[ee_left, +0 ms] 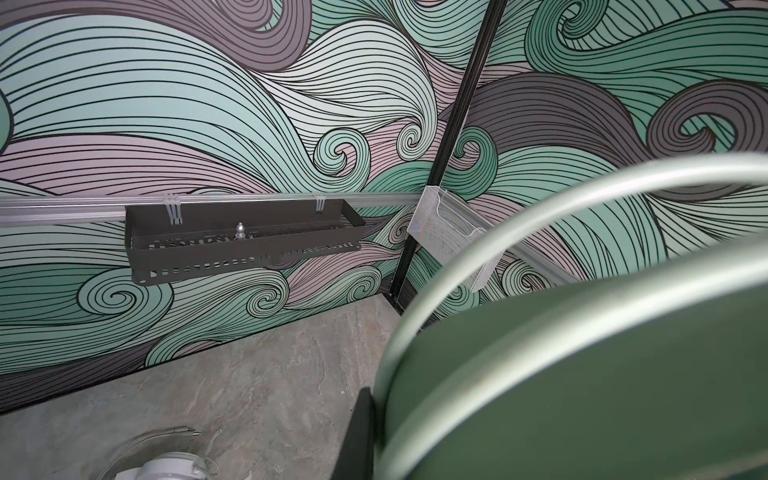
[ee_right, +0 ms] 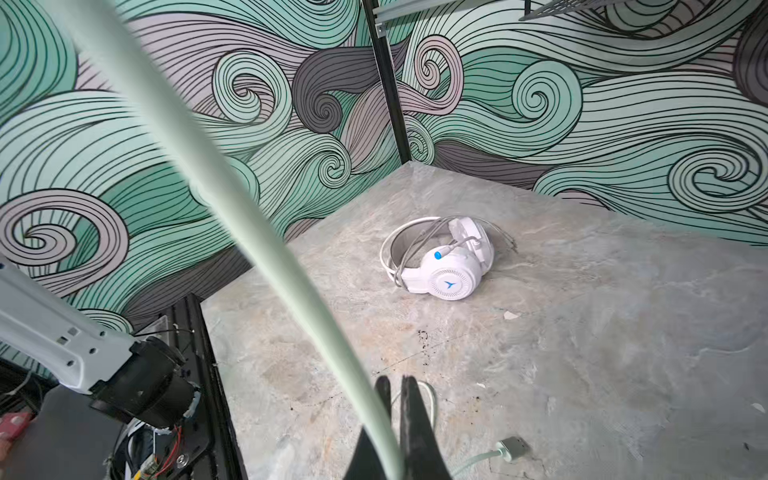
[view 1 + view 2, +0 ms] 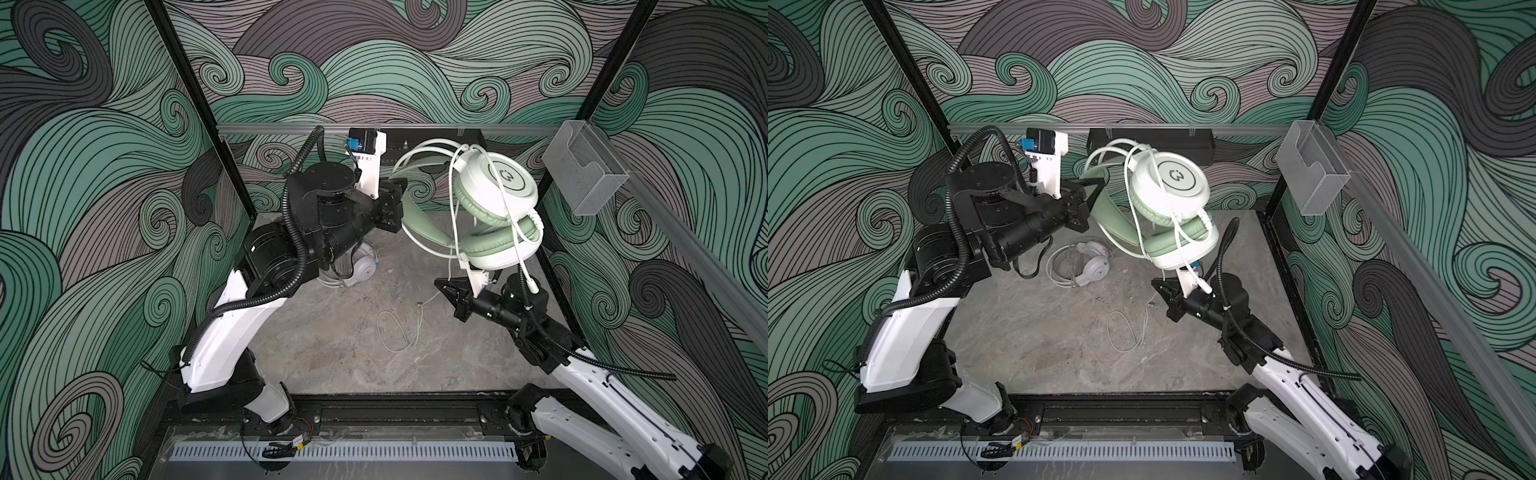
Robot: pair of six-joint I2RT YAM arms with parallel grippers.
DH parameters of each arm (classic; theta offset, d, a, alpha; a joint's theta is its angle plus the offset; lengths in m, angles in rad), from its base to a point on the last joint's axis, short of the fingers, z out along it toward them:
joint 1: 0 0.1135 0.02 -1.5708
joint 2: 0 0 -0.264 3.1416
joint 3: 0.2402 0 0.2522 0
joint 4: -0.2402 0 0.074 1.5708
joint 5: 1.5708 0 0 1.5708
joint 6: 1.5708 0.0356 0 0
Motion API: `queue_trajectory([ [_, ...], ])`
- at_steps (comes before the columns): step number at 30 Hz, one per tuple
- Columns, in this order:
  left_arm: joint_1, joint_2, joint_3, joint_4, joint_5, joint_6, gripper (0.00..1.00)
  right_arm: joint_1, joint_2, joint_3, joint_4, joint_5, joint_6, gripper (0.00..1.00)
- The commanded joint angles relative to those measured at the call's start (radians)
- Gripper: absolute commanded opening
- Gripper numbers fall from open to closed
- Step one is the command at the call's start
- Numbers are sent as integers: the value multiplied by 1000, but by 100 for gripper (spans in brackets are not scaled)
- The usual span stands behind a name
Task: Wrap the headphones
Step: 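Pull the green cable down around the headset with the right gripper while the left lifts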
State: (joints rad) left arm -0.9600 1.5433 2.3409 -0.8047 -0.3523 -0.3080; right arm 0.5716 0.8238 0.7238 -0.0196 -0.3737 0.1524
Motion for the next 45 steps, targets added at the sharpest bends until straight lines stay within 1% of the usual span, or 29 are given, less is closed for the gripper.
queue_trajectory([
  [1,19,-19,20,142,-20,-84,0,-6,14,-12,60,-43,42,0],
  [6,38,-26,11,146,4,-103,0,-6,28,-30,92,-50,53,1],
  [8,43,-26,11,145,19,-109,0,-6,36,-30,101,-51,52,4],
  [9,44,-25,11,147,26,-111,0,-6,39,-32,109,-51,52,9],
  [10,44,-23,11,144,29,-113,0,-6,44,-32,119,-51,54,11],
  [13,44,-20,11,141,36,-125,0,-6,58,-32,138,-52,55,13],
  [15,44,-20,11,141,33,-131,0,-6,69,-30,148,-60,54,12],
  [20,51,-22,14,141,-9,-141,0,-6,74,-29,127,-97,40,2],
  [21,55,-22,13,141,-21,-145,0,-6,68,-28,108,-100,29,0],
  [26,86,-26,-8,134,-103,-161,0,-2,12,5,-52,-96,-52,0],
  [30,152,-28,-48,132,-142,-219,0,9,-42,24,-182,-70,-109,0],
  [32,189,-13,-47,109,-145,-274,0,20,-64,40,-266,-42,-149,0],
  [33,201,-5,-48,113,-148,-282,0,26,-77,48,-305,-20,-168,0],
  [36,219,30,-29,111,-176,-276,0,43,-109,77,-403,21,-213,0],
  [39,230,68,-6,110,-200,-241,0,73,-127,124,-487,59,-250,0],
  [42,231,107,9,99,-251,-182,0,115,-137,187,-579,121,-301,0],
  [45,232,136,-4,98,-312,-127,0,149,-132,274,-699,180,-381,0],
])
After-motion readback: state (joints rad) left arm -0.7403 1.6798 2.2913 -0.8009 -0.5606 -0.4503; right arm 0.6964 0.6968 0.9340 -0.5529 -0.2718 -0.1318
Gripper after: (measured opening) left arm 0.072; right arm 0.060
